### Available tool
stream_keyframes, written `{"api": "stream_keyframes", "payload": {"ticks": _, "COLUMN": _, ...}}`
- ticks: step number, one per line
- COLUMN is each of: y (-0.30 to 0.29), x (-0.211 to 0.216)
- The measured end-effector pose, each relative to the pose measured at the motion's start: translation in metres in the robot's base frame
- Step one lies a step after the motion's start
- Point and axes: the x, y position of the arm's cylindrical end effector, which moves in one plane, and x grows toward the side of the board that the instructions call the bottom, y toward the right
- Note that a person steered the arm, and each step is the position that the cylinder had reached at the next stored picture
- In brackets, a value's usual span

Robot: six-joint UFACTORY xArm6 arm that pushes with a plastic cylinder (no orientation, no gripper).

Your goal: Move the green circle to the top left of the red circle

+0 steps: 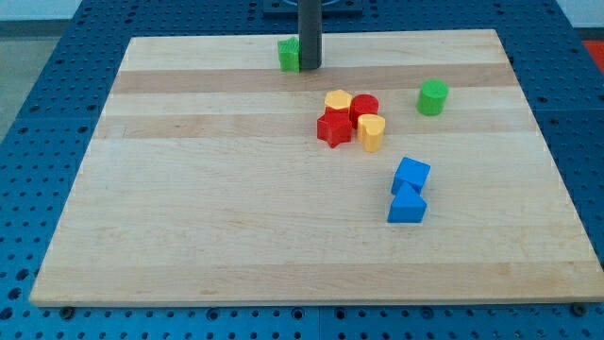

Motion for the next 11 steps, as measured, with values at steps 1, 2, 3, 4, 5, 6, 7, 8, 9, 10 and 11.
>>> {"api": "stream_keyframes", "payload": {"ticks": 1, "y": 0.002, "x": 0.001}}
{"api": "stream_keyframes", "payload": {"ticks": 2, "y": 0.041, "x": 0.002}}
{"api": "stream_keyframes", "payload": {"ticks": 3, "y": 0.104, "x": 0.002}}
{"api": "stream_keyframes", "payload": {"ticks": 4, "y": 0.153, "x": 0.008}}
{"api": "stream_keyframes", "payload": {"ticks": 5, "y": 0.192, "x": 0.020}}
{"api": "stream_keyframes", "payload": {"ticks": 6, "y": 0.211, "x": 0.052}}
{"api": "stream_keyframes", "payload": {"ticks": 7, "y": 0.210, "x": 0.089}}
{"api": "stream_keyframes", "payload": {"ticks": 8, "y": 0.198, "x": 0.101}}
{"api": "stream_keyframes", "payload": {"ticks": 9, "y": 0.168, "x": 0.101}}
{"api": "stream_keyframes", "payload": {"ticks": 10, "y": 0.138, "x": 0.093}}
{"api": "stream_keyframes", "payload": {"ticks": 11, "y": 0.120, "x": 0.076}}
